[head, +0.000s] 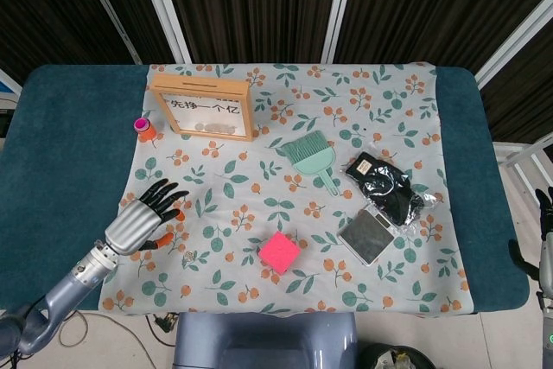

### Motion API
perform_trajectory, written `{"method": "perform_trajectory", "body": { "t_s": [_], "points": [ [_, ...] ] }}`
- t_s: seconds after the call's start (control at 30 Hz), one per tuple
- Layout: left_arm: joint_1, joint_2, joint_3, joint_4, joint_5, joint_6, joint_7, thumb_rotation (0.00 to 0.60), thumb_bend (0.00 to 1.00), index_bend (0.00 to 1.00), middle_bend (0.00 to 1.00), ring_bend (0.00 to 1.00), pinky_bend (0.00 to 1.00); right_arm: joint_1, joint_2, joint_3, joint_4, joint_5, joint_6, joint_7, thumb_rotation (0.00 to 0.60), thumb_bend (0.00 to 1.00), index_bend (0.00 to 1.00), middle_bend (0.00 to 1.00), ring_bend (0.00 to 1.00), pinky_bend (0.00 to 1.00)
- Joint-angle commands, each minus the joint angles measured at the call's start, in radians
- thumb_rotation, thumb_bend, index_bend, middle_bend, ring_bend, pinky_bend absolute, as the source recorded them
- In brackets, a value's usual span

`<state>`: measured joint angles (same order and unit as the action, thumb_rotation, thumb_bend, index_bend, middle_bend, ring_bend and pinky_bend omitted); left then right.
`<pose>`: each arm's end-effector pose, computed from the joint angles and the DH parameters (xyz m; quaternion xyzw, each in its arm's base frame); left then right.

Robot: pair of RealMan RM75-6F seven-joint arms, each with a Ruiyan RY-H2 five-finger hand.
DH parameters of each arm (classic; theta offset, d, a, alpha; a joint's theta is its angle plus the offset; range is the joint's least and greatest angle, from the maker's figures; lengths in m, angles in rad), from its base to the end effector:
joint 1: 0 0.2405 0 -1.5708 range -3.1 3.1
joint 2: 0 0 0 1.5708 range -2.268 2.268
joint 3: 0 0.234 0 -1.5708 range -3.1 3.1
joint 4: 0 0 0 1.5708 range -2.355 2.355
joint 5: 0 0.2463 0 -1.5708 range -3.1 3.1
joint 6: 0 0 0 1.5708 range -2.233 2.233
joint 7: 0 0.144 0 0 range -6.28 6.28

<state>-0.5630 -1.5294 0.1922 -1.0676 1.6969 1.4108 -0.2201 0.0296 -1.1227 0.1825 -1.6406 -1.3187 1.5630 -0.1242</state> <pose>-0.2546 0.2691 -0.0118 -0.7866 -0.2705 -0.4388 0.3400 -0.3174 -0.1919 0.1518 0.4992 -0.3591 0.3705 0.6961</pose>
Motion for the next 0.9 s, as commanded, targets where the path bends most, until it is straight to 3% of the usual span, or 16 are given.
{"method": "perform_trajectory", "body": {
  "t_s": [0.03, 0.3, 0.5, 0.9],
  "points": [
    [0.025, 0.011, 0.022, -0.034, 0.020, -0.005, 0.023, 0.600, 0.28, 0.41, 0.09, 0.00, 0.00, -0.001, 0.000, -0.003, -0.001, -0.005, 0.003, -0.004, 0.600, 0.39, 0.08, 0.05, 0.00, 0.00],
    [0.059, 0.027, 0.034, -0.079, 0.070, 0.012, 0.123, 0.600, 0.28, 0.40, 0.09, 0.00, 0.00, -0.007, 0.003, -0.001, -0.005, -0.014, 0.020, -0.003, 0.600, 0.39, 0.08, 0.05, 0.00, 0.00],
    [0.051, 0.008, 0.008, -0.077, 0.087, 0.003, 0.161, 0.600, 0.28, 0.40, 0.09, 0.00, 0.00, -0.007, 0.003, 0.003, -0.007, -0.004, 0.016, 0.003, 0.600, 0.39, 0.08, 0.05, 0.00, 0.00],
    [0.044, -0.035, 0.011, -0.053, 0.087, -0.089, 0.185, 0.600, 0.28, 0.43, 0.10, 0.00, 0.00, -0.008, 0.002, 0.006, -0.005, -0.002, 0.017, 0.005, 0.600, 0.39, 0.08, 0.05, 0.00, 0.00]
  ]
}}
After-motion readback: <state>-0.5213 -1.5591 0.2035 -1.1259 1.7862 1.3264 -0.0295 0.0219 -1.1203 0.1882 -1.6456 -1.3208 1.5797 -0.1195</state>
